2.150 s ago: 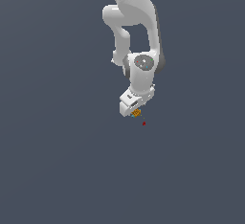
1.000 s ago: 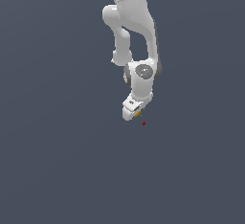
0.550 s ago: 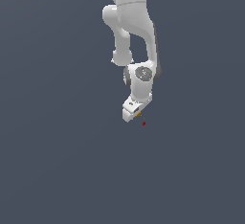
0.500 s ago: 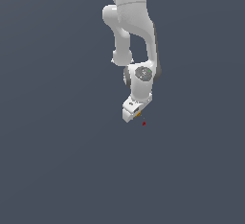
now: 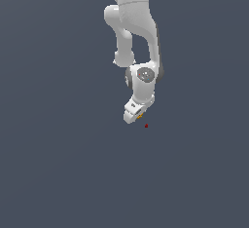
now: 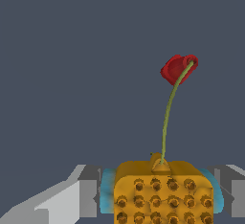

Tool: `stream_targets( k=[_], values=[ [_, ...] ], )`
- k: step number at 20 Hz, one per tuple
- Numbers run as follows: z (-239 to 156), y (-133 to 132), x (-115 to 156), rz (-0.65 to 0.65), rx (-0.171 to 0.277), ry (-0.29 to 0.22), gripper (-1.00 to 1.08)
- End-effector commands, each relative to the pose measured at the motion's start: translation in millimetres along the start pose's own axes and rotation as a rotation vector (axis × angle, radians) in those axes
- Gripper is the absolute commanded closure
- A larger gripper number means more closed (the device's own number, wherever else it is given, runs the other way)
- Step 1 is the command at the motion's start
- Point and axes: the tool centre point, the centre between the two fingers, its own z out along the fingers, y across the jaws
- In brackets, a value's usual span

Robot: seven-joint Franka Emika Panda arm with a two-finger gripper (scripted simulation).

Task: Pick up the object and move it to a goal position.

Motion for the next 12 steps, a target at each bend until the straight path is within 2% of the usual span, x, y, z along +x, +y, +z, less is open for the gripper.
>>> stream_targets(
  k=[1, 12],
  values=[
    [-3.9, 1.8, -2.2, 0.001, -0.001, 0.001, 1.08],
    [-53.5, 19.8, -35.3, 0.000, -0.001, 0.000, 1.08]
  ],
)
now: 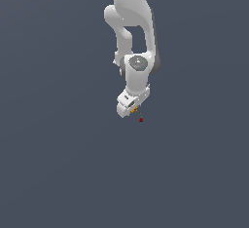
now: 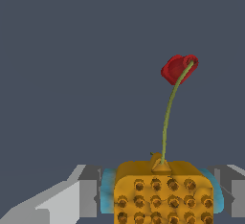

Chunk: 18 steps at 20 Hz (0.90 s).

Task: Pick up the object and move it to a goal position.

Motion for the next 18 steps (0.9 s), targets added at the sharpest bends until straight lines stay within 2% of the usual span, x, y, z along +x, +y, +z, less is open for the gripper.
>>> stream_targets(
  k=[1, 18],
  values=[
    [-17.2, 6.5, -11.0, 0.000, -0.001, 0.001, 1.08],
    [-163.6, 60.1, -103.4, -0.001, 0.002, 0.004, 1.08]
  ],
)
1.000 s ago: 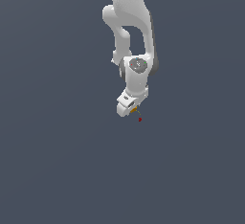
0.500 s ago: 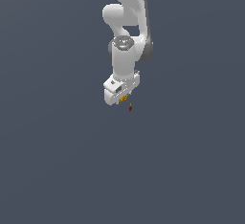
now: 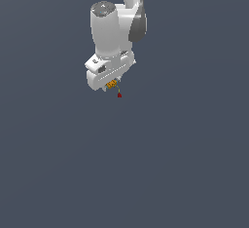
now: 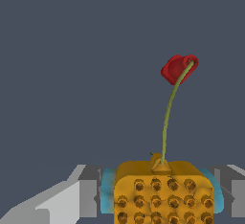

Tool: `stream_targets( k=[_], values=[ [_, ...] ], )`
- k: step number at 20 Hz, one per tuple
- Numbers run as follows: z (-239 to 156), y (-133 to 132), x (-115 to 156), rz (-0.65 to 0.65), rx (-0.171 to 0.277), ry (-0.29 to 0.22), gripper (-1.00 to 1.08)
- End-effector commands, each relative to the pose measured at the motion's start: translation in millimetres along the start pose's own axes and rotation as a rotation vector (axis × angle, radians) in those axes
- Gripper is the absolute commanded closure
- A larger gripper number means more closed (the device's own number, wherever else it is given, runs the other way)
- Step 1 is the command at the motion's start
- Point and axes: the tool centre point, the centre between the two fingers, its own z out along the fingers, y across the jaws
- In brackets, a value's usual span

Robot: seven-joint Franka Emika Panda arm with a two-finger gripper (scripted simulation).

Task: Pick up the object and move it to a goal position.

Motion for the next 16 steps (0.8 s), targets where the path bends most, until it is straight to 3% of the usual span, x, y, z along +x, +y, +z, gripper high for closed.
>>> stream_targets(
  k=[1, 9, 16],
  values=[
    [-19.2, 6.7, -11.7, -0.001, 0.001, 0.001, 1.08],
    [-60.1, 23.8, -36.6, 0.000, 0.000, -0.001, 1.08],
    [-69.5, 29.3, -41.7, 0.000, -0.001, -0.002, 1.08]
  ],
)
